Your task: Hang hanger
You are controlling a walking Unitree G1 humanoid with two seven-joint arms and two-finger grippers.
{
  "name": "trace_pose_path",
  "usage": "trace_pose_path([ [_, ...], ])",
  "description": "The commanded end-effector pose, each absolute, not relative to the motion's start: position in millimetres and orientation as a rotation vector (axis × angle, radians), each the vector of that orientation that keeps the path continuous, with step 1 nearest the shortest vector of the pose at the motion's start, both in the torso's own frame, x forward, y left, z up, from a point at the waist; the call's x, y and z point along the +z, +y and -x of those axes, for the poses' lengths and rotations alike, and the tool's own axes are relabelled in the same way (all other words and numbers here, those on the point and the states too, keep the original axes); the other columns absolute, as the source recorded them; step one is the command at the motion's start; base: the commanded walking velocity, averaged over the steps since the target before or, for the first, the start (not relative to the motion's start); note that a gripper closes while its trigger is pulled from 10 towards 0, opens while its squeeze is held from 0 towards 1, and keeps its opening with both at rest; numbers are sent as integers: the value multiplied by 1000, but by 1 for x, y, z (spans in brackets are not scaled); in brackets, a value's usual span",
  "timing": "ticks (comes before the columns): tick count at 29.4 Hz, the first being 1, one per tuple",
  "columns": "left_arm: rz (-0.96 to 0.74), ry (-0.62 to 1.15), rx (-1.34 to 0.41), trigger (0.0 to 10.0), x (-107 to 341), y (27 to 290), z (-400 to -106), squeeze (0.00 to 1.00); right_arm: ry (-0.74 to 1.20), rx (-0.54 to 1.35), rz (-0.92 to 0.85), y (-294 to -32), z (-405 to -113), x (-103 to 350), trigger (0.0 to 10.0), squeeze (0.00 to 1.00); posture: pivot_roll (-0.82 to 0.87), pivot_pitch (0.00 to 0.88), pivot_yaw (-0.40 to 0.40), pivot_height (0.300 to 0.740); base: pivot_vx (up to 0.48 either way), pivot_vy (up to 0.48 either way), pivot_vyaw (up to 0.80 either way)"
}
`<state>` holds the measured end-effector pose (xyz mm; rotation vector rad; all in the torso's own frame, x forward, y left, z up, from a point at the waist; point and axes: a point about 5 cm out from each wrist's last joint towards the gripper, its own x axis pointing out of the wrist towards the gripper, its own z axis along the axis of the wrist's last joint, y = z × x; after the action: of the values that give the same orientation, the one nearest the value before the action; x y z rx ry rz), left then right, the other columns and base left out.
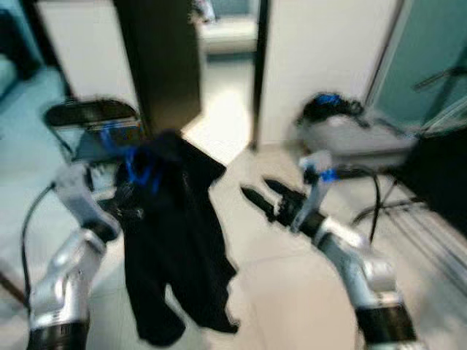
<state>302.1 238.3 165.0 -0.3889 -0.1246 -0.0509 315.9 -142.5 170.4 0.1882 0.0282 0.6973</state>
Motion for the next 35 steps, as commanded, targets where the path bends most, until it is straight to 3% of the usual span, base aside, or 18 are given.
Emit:
trace_pose_path([
  [1,367,-187,-3,10000,174,248,-299,0,19,687,-159,-147,-316,172,10000,0,14,0,-3,735,480,0,763],
  [10,339,-161,45,10000,164,252,-280,0,33,687,-117,-154,-316,169,10000,0,21,0,-24,735,480,0,764],
  [28,282,-155,30,10000,163,240,-281,0,33,787,-67,-145,-310,166,10000,0,21,0,-15,735,480,0,769],
  [35,140,-231,-16,10000,188,228,-279,0,23,815,-76,-145,-303,166,10000,0,13,0,0,735,480,0,770],
])
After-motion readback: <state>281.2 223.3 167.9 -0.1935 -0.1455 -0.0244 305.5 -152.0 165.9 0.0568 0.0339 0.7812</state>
